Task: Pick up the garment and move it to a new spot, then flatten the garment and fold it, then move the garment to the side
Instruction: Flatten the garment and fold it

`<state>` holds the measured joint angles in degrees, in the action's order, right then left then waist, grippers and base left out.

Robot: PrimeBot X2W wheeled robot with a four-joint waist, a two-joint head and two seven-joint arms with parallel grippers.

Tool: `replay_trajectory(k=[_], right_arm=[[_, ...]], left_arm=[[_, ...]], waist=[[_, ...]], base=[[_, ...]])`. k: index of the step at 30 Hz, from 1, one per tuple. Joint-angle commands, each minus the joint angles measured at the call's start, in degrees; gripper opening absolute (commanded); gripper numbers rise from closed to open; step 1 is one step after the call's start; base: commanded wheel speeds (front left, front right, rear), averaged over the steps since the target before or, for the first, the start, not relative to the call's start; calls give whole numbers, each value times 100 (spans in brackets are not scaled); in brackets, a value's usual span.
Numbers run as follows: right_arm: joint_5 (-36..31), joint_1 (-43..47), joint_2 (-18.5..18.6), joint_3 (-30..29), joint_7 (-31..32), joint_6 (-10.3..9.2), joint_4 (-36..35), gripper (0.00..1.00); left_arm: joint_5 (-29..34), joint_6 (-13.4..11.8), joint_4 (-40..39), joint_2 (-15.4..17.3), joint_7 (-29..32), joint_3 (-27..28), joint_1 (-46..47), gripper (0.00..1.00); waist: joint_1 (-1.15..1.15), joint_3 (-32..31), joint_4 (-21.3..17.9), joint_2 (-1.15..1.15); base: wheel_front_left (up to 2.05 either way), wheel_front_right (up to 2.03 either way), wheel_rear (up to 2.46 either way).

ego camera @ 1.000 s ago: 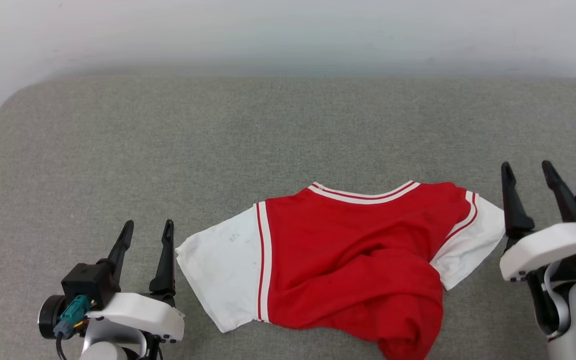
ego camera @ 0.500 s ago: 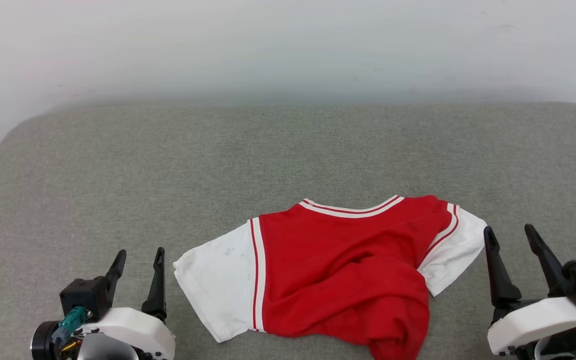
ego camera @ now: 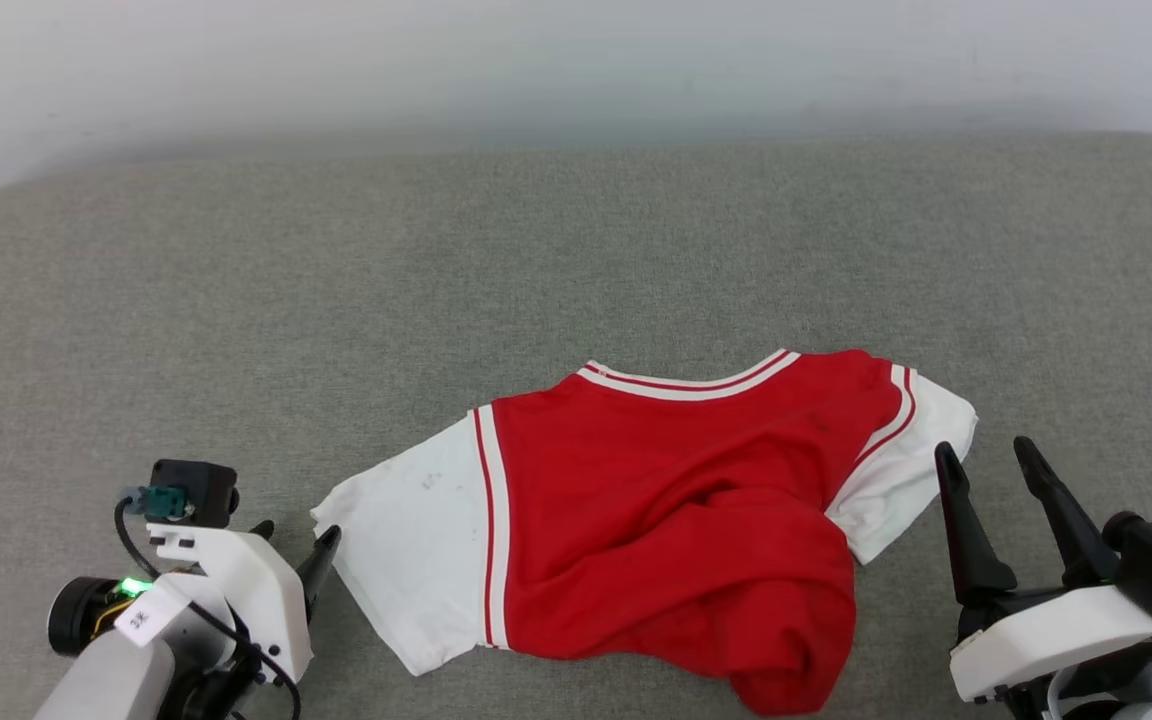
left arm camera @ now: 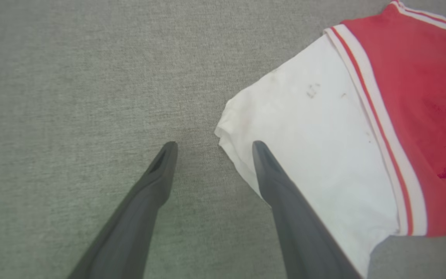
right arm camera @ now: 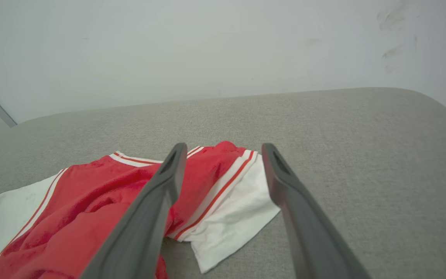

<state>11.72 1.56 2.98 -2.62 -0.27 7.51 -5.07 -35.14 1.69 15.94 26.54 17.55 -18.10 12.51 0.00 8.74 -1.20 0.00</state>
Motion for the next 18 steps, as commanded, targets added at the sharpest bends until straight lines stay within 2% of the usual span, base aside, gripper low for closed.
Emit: replay_trajectory(k=[1,3,6,10,11,12,15,18], right_arm=[[41,-109,-16,27,-71,-4,74,100],[79,-184,-16,46,-121,-4,131,100],[114,-227,-17,79,-145,-4,209,100],[180,-288,-15,85,-201,-4,363,100],[205,-318,-15,47,-215,-4,484,100],[211,-338,-15,41,-216,-4,518,100],[319,-387,-15,-52,-133,-4,647,100],[438,-428,-16,-188,69,-4,851,100]], left_arm=[[-78,98,63,49,218,-53,159,100],[-216,233,181,92,527,-114,304,100],[-318,310,305,104,757,-182,415,100],[-565,447,559,18,1542,-536,408,100],[-705,511,594,-57,2004,-803,340,37],[-713,530,572,-76,2047,-857,330,1],[-616,523,493,-60,1882,-872,373,0],[-451,374,418,37,1499,-727,435,0]], waist=[[0,202,-104,0],[0,321,-149,0],[0,412,-205,0],[0,518,-302,0],[0,543,-350,0],[0,547,-361,0],[0,539,-364,0],[0,487,-329,0]], base=[[0,0,0],[0,0,0],[0,0,0],[0,0,0],[0,0,0],[0,0,0],[0,0,0],[0,0,0]])
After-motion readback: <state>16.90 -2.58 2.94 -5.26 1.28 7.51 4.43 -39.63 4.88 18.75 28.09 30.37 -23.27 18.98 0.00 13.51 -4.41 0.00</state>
